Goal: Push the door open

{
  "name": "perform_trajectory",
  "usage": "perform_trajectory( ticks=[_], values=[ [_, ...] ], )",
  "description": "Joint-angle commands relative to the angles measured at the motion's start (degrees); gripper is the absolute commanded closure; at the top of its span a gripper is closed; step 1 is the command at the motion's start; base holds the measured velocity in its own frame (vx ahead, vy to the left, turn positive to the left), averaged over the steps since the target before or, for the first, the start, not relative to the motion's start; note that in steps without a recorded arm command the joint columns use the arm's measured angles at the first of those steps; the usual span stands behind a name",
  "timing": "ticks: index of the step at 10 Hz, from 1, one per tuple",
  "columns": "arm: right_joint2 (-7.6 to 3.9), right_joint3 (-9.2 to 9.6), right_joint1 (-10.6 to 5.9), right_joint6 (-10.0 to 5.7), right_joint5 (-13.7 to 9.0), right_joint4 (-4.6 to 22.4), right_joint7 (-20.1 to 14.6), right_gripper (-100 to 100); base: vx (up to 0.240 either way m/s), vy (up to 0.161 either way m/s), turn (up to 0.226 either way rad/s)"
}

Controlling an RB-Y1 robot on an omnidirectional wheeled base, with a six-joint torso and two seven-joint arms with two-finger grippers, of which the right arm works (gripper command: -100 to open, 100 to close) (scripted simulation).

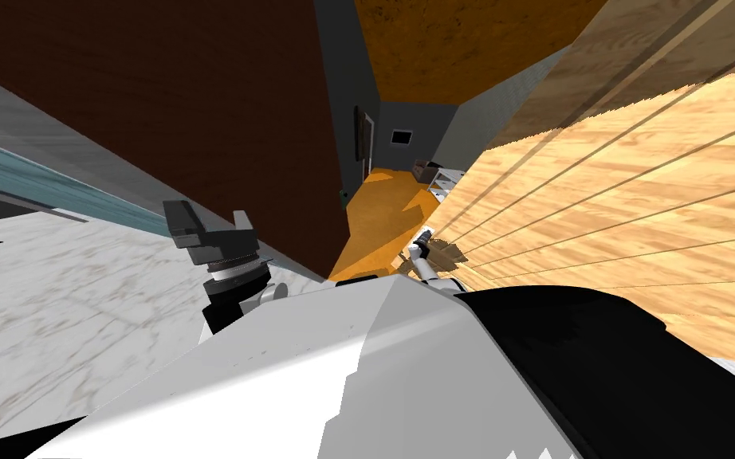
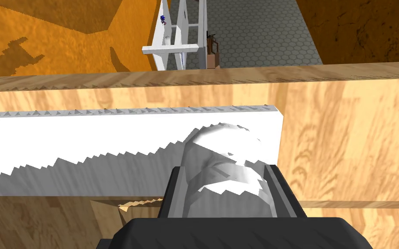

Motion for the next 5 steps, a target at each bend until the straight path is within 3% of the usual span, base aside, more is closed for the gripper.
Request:
perform_trajectory(
  ticks=[1,3,4,5],
  values=[
    [-0.44,-1.05,0.20,-0.75,-0.67,0.19,0.51,100,0.182,-0.027,-0.019],
    [-0.75,-1.82,0.20,-1.41,-1.25,0.82,0.77,100,0.212,-0.014,-0.055],
    [-0.69,-1.09,-0.13,-1.43,-0.57,1.78,-0.31,100,0.087,-0.015,-0.033],
    [-1.04,-1.84,-0.24,-2.17,-1.19,2.29,-0.03,100,0.091,-0.088,-0.050]
  ],
)
